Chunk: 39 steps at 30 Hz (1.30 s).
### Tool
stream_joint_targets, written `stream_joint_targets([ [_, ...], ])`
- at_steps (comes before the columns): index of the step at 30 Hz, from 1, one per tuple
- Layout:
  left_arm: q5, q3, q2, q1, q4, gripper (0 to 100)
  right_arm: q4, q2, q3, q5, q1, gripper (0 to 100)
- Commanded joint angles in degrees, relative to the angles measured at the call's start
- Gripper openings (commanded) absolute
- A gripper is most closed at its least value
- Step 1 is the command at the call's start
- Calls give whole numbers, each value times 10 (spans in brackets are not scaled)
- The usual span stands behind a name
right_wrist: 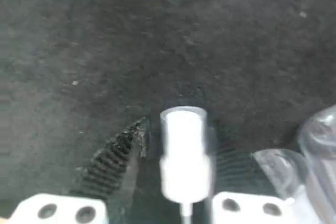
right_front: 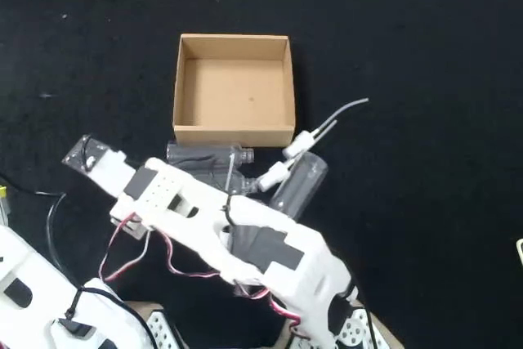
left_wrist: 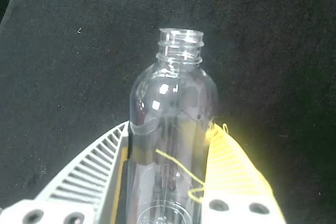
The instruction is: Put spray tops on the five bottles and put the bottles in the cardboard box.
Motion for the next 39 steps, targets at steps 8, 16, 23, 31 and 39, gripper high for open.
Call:
stream_joint_targets([
  [8,-6,-7,-1,-1,-7,88,55,-122,-41,2,16,10],
  [16,-2,12,-7,62,-8,88,142,-393,-41,3,57,11],
  [23,120,-40,-7,234,-31,88,143,-619,-65,2,197,11],
  [31,305,-135,-8,418,-75,88,107,-770,-120,-1,316,11],
  [39,396,-134,-18,515,-91,84,26,-776,-167,-1,349,11],
])
